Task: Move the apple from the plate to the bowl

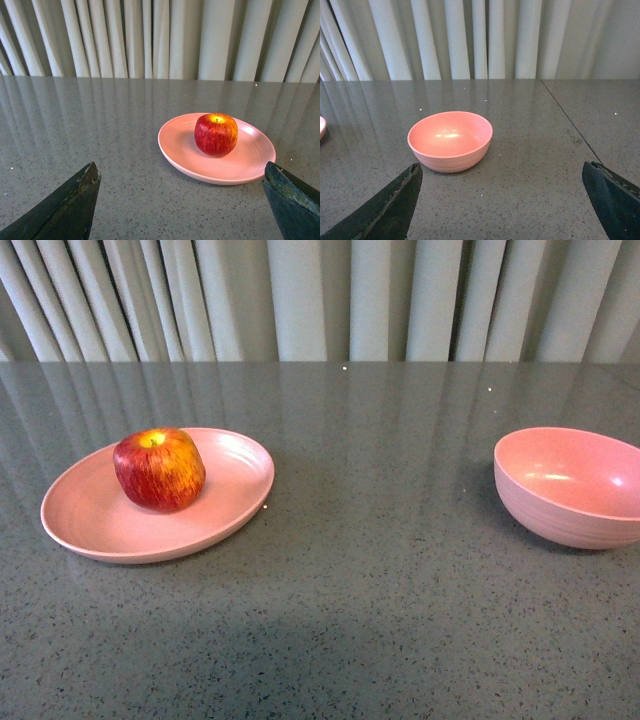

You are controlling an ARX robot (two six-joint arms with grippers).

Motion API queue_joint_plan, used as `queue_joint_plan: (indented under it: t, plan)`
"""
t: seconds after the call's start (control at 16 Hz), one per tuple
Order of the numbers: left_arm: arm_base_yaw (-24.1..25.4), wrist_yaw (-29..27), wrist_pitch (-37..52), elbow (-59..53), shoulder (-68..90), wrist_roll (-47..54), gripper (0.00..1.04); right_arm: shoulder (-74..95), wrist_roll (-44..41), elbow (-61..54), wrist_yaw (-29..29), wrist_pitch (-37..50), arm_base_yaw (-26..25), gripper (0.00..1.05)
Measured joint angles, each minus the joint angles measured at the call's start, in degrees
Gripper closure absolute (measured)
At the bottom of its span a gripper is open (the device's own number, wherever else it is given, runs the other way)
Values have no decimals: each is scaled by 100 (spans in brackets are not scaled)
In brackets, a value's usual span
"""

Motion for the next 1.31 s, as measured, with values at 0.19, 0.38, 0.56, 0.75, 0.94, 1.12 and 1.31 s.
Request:
queue_joint_plan:
  t: [0.19,0.38,0.56,0.75,0.94,1.12,1.31]
  plan:
    - [0,0,0,0,0,0,7,0,0,0,0,0,0,7]
    - [0,0,0,0,0,0,7,0,0,0,0,0,0,7]
    - [0,0,0,0,0,0,7,0,0,0,0,-2,0,7]
    - [0,0,0,0,0,0,7,0,0,0,0,0,0,7]
    - [0,0,0,0,0,0,7,0,0,0,0,0,0,7]
    - [0,0,0,0,0,0,7,0,0,0,0,-2,0,7]
    - [0,0,0,0,0,0,7,0,0,0,0,0,0,7]
